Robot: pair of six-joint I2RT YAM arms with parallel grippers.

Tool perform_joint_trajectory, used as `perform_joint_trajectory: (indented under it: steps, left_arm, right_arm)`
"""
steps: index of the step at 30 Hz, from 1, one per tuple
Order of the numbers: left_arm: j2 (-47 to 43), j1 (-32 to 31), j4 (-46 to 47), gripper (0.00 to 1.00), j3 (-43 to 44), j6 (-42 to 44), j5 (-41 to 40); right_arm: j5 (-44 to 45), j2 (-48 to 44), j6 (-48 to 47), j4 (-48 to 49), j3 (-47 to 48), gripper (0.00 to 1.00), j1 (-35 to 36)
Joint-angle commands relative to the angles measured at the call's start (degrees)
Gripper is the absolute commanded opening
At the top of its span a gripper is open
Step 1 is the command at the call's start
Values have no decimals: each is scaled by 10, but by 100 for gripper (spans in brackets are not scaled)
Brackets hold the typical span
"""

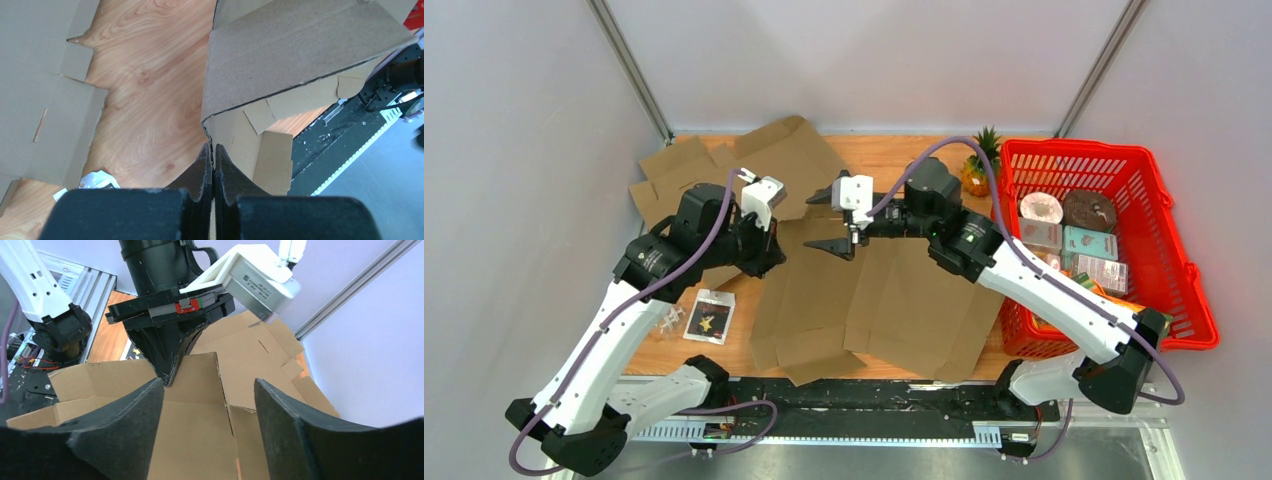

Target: Fold the paper box

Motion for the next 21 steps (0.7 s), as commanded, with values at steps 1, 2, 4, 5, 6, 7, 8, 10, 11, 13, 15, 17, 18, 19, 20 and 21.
perform_joint_trajectory:
  steps: [1,2,4,5,6,7,8,10,11,13,15,17,18,19,20,21]
  left_arm:
    - [2,6,-2,0,31,-6,17]
    - [2,6,-3,0,32,-5,17]
    - [1,6,-6,0,34,0,17]
    - [2,6,-6,0,34,1,18]
    - [1,7,-7,0,35,2,17]
    - [-1,7,-7,0,35,1,15]
    - [-5,7,-6,0,34,4,14]
    - [-6,8,-6,0,33,4,14]
    - [-6,8,-5,0,35,5,13]
    - [-6,8,-9,0,37,5,10]
    - [-8,9,-9,0,38,2,-1]
    - [-14,9,0,0,35,-9,-15]
    - [-16,9,1,0,37,-18,-31]
    - [-19,9,-6,12,44,-31,-61]
    - [-34,9,-13,22,45,-64,-129]
    - [-51,9,-16,31,41,-77,-167]
  right_arm:
    - [55,36,-2,24,18,68,27]
    - [70,39,-3,36,19,66,30]
    - [94,44,-6,51,13,59,37]
    - [104,44,-4,77,9,54,37]
    - [117,43,4,89,1,50,38]
    - [133,44,5,93,-1,37,39]
    - [138,47,4,93,0,33,38]
    - [148,53,-4,94,4,24,39]
    - [150,59,-6,93,7,23,39]
    - [156,63,-13,88,16,17,42]
    - [155,68,-18,72,25,3,43]
    - [157,72,-21,66,30,0,45]
    - [161,74,-16,71,30,0,45]
    - [200,75,-5,84,34,0,45]
    - [222,78,13,83,41,0,44]
    - [240,82,23,77,51,0,42]
